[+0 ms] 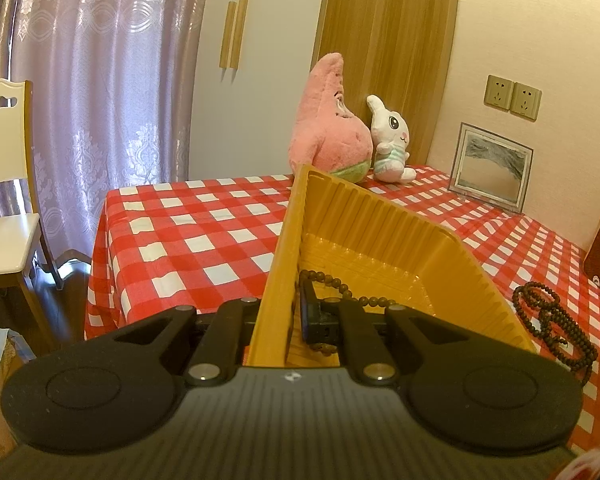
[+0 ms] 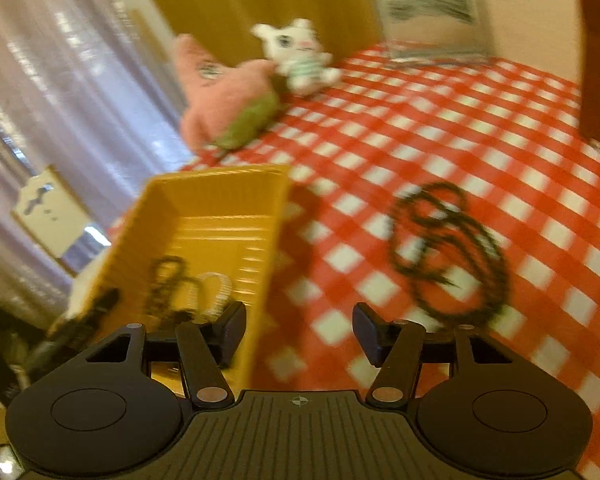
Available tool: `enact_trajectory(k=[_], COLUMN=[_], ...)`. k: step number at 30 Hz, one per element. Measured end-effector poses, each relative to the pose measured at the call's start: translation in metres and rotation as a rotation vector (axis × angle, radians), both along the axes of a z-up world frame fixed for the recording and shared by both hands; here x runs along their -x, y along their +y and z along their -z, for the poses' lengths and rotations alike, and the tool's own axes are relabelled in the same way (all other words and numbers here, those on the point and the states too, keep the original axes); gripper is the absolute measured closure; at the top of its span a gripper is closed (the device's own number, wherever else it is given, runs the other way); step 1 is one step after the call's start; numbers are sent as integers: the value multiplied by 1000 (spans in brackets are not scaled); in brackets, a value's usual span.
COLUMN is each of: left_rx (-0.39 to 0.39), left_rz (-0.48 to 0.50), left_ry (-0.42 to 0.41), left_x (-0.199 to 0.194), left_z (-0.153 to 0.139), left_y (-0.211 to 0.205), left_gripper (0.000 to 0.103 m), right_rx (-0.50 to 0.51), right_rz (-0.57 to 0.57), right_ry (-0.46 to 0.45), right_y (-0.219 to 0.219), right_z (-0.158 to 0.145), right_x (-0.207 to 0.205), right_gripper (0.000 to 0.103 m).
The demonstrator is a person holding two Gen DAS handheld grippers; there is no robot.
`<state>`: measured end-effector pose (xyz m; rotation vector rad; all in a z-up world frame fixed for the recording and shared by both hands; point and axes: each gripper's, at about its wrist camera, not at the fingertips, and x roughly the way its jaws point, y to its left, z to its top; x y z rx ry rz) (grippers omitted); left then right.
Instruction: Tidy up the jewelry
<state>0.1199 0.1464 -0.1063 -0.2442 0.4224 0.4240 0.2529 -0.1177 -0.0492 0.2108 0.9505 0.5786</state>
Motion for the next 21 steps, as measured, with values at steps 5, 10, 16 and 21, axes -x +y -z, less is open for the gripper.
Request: enact_trajectory(k=[5, 10, 16, 21], left_rx=[-6, -9, -9, -11], left_rz=[3, 3, 2, 1], left_ry=[4, 6, 7, 10], left_x=[-1, -2, -3, -3], left_z=[0, 1, 1, 1], left_y=[1, 2, 2, 2], left_gripper=[95, 95, 95, 95], right_rx=[71, 146, 208, 220], right_rz=[66, 86, 89, 93], right_ry=[18, 22, 30, 31], right_y=[-25, -35, -36, -37], right_z=[10, 18, 28, 32], right_x=[-3, -3, -7, -11], right_gripper=[44, 43, 43, 43])
